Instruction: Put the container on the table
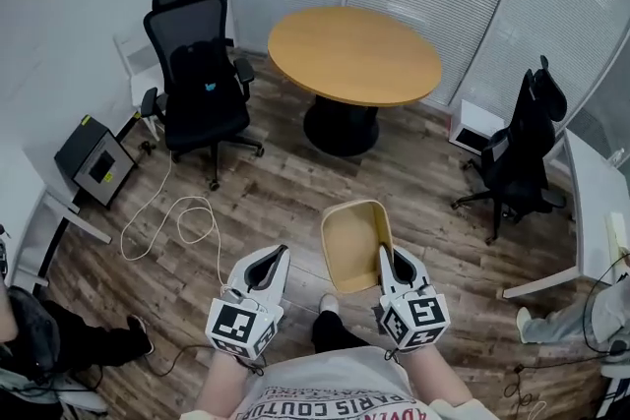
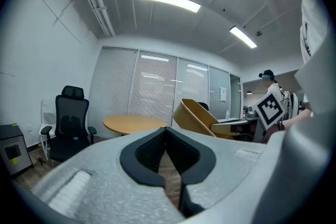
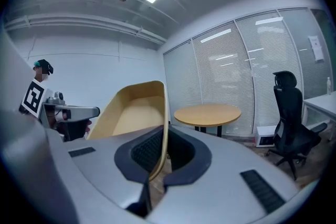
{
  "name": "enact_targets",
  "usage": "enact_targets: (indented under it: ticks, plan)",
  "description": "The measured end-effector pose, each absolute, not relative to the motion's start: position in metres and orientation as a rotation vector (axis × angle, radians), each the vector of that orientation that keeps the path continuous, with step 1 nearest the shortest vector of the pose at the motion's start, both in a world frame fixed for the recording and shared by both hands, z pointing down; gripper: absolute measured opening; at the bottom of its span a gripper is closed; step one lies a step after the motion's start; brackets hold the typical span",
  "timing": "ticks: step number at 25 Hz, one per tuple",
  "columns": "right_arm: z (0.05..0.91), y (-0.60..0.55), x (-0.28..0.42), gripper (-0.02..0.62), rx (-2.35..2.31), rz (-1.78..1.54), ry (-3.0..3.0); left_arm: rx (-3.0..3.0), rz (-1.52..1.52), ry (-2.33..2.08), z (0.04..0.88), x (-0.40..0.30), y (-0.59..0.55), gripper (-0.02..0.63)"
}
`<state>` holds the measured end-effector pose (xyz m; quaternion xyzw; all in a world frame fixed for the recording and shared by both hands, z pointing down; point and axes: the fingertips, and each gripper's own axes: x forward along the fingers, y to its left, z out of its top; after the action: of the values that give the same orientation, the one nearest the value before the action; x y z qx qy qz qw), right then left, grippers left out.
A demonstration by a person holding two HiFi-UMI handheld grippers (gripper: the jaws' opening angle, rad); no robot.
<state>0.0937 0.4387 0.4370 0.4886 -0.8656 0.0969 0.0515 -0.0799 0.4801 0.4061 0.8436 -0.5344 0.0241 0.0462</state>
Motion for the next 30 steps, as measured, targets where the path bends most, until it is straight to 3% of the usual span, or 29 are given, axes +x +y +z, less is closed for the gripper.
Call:
enact_targets:
  ticks: [6, 13, 30]
  plan:
    - [0.426, 0.331, 0.101, 0.011, 1.447, 0.267, -2.662, 2.590, -0.014, -1.630, 0.380, -0.067, 0.378, 0.006]
    - [0.416, 0.236, 0.102, 0.012, 1.426, 0.234, -2.688, 2.602, 0.115, -1.707, 0.379, -0.064, 0.287, 0.006]
    - [0.427, 0.044, 0.036, 0.012, 1.668, 0.287, -2.522, 2.703, 0.123, -1.452, 0.393, -0.140, 0.049, 0.006]
